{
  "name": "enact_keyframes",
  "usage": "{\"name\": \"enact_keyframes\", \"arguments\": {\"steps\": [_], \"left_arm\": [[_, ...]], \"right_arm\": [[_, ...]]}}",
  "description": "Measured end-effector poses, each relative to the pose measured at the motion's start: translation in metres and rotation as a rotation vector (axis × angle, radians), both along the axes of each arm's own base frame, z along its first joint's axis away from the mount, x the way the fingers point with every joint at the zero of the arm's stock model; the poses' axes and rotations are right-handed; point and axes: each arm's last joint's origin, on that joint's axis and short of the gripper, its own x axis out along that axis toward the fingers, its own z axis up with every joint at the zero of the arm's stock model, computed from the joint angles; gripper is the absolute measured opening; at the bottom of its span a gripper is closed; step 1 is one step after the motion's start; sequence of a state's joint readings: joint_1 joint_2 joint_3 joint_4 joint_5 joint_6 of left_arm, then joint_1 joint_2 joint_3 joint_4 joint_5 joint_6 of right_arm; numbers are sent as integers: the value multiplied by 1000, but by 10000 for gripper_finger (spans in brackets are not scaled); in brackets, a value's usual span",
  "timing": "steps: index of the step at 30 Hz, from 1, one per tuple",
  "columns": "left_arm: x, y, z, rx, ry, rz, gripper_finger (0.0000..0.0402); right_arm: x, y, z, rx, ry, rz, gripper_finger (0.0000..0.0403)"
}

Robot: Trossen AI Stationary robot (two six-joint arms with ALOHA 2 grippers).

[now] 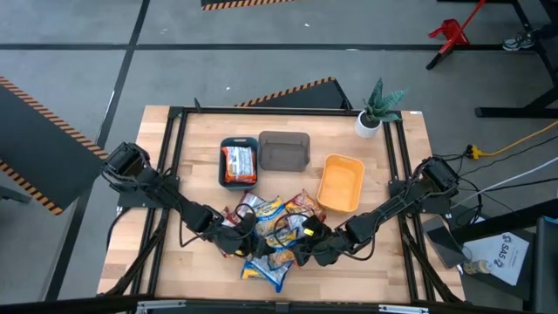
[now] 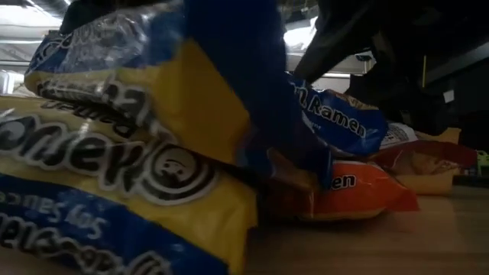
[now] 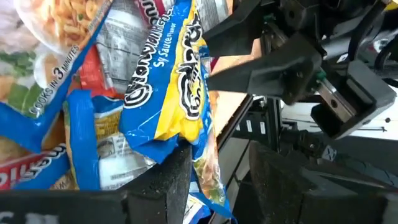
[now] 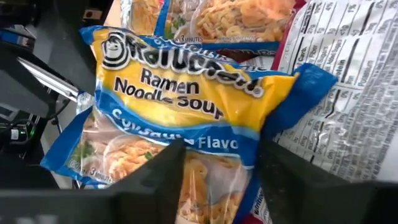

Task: Sort Maruchan noodles
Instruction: Put the blue noodle pack into the black bin, then put the blue noodle pack into the black transparent bin

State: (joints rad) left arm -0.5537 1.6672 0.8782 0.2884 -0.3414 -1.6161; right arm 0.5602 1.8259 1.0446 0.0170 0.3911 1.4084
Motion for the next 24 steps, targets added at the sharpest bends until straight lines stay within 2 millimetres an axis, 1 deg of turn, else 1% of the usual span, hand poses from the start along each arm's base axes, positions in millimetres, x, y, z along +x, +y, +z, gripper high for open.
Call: {"name": "enact_keyframes", "arguments": {"steps": [3,9,11,13,15,17,20,22,24], "left_arm": [[0,0,2,-6,-7,0,154],[6,6,13,-25,-91,15,154],[9,9,14,-33,-108,20,154],[11,11,17,-31,-133,15,154],[12,14,17,-29,-133,8,154],[14,17,16,-18,-132,6,154],[17,21,17,-22,-141,0,154],[18,24,18,-18,-143,-12,154],[20,27,18,-12,-144,-20,154]], "right_arm": [[0,0,0,0,1,0,108],[1,0,2,6,-14,2,25],[1,0,4,1,-24,10,6],[1,-1,7,-1,-33,11,6],[3,-5,15,8,-56,5,7],[5,-11,22,-8,-78,0,2],[7,-21,27,-37,-78,-4,3],[9,-27,32,-38,-88,10,3],[8,-28,36,-68,-87,53,1]]}}
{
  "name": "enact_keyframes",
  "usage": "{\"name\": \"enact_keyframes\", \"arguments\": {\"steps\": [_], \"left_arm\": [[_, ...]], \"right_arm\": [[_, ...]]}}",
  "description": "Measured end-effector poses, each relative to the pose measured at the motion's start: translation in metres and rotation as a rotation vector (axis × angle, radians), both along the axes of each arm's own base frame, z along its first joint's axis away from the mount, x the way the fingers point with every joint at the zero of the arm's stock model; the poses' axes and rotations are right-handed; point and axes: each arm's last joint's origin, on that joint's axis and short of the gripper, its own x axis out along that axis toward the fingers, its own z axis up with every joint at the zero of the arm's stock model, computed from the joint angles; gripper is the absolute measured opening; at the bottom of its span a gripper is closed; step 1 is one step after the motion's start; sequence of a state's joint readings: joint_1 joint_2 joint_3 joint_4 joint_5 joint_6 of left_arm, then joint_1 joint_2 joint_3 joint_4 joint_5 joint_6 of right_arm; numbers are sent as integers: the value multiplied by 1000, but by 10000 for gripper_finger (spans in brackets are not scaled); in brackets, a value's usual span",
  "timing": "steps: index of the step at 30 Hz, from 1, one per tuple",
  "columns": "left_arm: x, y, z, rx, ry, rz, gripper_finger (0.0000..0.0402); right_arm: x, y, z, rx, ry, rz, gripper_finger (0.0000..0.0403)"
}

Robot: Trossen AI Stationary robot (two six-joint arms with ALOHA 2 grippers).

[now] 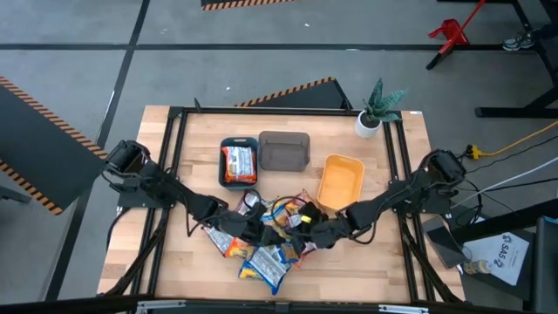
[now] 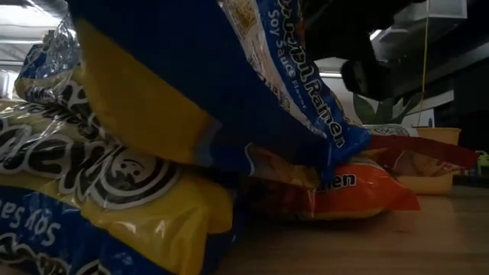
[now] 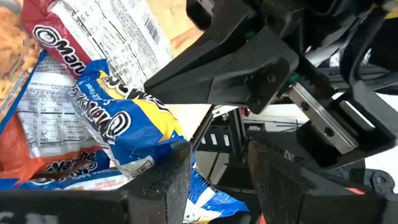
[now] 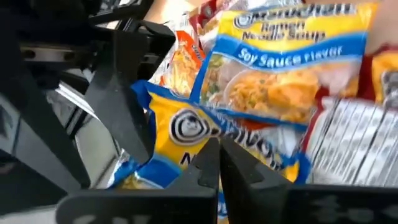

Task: Sort Maruchan noodles
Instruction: Put the blue noodle pack into the black transparent bin

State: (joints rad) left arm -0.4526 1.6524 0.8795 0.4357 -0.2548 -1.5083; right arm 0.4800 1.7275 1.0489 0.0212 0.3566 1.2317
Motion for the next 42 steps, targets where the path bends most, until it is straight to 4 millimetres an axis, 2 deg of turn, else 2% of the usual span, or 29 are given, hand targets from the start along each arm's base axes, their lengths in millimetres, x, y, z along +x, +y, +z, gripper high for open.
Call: {"name": "enact_keyframes", "arguments": {"steps": [3,9,13,16,21,24,28,34,42], "left_arm": [[1,2,0,2,0,-1,154],[3,6,0,23,-3,3,154],[4,9,0,42,-6,5,154],[5,11,0,43,-6,12,154],[6,13,0,43,-5,17,154],[6,13,0,47,-6,32,154],[6,14,0,52,-7,49,154],[7,18,-1,56,-3,69,154],[7,20,-1,69,-6,110,154]], "right_arm": [[-6,0,10,-58,-7,62,1],[-30,13,37,-232,-58,234,2],[-41,30,40,-295,-80,378,16],[-49,42,39,-318,-88,463,52],[-57,51,38,-377,-94,513,155],[-57,54,35,-394,-89,506,216],[-54,59,21,-449,-67,459,261],[-48,66,3,-488,-58,418,277],[-31,74,-2,-578,-105,316,278]]}}
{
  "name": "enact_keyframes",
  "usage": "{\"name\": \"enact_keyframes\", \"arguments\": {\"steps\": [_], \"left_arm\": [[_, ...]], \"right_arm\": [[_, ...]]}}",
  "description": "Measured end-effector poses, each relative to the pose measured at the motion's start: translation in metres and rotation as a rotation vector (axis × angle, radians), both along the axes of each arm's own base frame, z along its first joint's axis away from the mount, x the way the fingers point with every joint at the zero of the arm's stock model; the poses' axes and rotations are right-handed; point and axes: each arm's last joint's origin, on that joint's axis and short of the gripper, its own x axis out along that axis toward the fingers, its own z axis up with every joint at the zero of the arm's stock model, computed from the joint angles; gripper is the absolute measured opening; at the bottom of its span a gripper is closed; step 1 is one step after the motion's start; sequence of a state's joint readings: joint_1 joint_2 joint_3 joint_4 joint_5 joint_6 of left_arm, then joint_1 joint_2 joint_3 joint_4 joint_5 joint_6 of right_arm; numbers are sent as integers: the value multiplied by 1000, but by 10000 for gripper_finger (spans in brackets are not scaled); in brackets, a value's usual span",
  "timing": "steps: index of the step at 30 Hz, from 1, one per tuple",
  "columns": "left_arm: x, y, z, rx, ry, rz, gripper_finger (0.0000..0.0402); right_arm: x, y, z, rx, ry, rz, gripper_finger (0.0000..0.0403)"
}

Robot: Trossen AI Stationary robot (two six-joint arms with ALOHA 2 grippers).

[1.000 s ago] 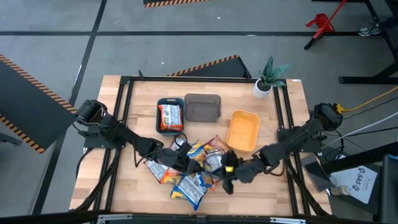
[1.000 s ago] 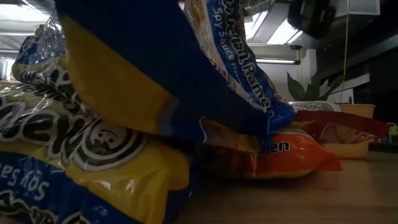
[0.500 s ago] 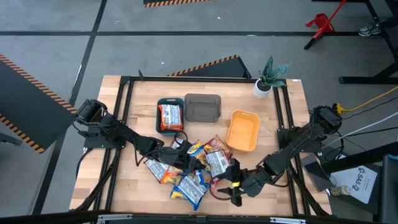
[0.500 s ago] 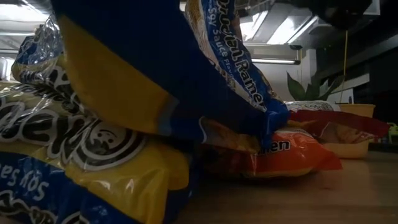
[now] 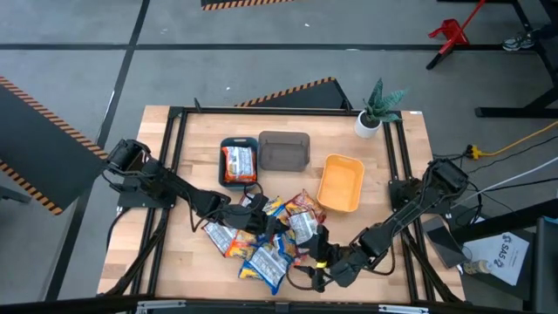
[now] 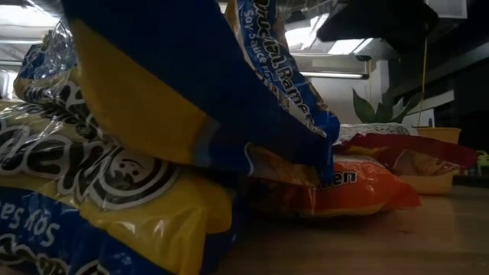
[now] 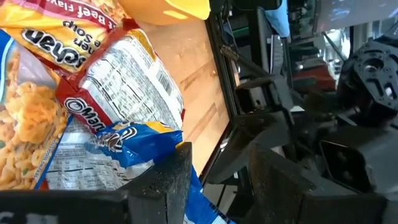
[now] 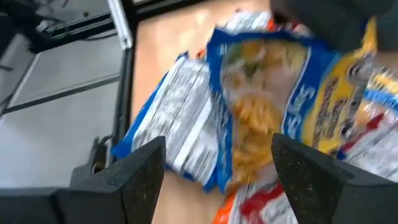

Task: Sort Maruchan noodles
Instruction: Put the blue noodle pack into the black transparent bin

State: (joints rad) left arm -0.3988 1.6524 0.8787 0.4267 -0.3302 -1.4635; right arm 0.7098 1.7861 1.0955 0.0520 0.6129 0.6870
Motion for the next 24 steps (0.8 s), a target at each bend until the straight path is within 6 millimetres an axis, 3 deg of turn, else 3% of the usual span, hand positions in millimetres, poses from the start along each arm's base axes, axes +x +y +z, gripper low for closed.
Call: {"name": "enact_keyframes", "arguments": {"steps": [7,12,18,24], "left_arm": [[0,0,0,-1,-2,1,154],[0,1,2,14,-19,55,154],[0,1,2,23,-23,71,154],[-4,5,13,-2,-23,-7,153]], "right_arm": [[8,-11,12,-193,86,-121,278],[18,-10,29,-138,94,-93,278],[23,10,17,-95,54,-56,278],[21,9,7,-28,106,-107,278]]}}
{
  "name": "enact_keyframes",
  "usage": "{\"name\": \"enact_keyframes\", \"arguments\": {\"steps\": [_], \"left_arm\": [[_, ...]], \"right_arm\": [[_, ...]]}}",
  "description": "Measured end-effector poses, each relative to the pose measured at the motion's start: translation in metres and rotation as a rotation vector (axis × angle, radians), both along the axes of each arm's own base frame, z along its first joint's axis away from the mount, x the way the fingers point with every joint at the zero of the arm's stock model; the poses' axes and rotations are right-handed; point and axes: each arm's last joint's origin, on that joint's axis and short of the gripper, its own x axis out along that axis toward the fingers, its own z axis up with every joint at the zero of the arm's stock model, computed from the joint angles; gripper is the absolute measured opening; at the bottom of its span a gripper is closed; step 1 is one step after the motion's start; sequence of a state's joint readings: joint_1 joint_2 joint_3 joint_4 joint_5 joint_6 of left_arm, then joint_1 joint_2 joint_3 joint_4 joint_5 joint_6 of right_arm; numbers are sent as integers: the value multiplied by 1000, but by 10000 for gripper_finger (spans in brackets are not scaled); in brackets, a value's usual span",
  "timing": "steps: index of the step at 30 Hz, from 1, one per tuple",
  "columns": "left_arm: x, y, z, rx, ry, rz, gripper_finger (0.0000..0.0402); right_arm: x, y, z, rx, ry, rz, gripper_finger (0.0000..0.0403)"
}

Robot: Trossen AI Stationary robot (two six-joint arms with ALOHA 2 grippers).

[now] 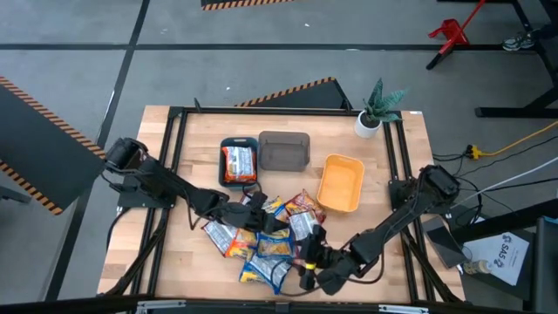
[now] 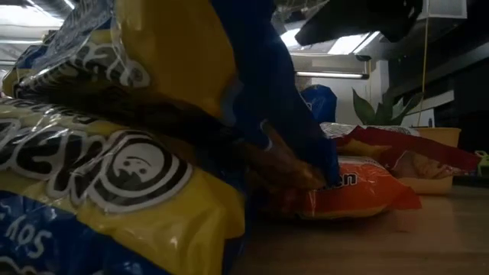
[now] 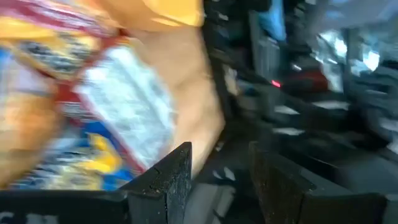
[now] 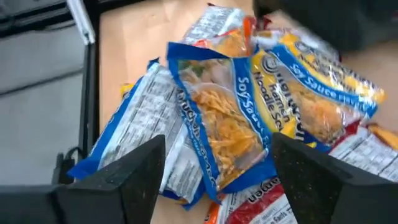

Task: Sort Maruchan noodles
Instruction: Put the blue noodle pack into the black transparent bin

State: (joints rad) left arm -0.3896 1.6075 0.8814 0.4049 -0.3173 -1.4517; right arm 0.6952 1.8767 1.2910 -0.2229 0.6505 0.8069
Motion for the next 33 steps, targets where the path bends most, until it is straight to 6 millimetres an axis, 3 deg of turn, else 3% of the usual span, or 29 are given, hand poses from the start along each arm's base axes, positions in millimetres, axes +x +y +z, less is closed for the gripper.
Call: {"name": "enact_keyframes", "arguments": {"steps": [8,11,17,21,28,33], "left_arm": [[-41,10,46,21,63,-77,153],[-61,4,51,29,133,-95,153],[-75,-29,33,12,234,-97,153],[-76,-46,15,-2,259,22,153],[-68,-51,-5,-31,293,95,173],[-59,-46,-3,-49,256,96,194]], "right_arm": [[-2,1,-3,257,48,-96,278],[-3,0,-4,293,59,-139,278],[-6,-3,-9,360,81,-243,278],[-8,-5,-16,406,79,-305,278],[-4,-16,-29,473,52,-413,278],[-2,-21,-31,492,66,-427,278]]}}
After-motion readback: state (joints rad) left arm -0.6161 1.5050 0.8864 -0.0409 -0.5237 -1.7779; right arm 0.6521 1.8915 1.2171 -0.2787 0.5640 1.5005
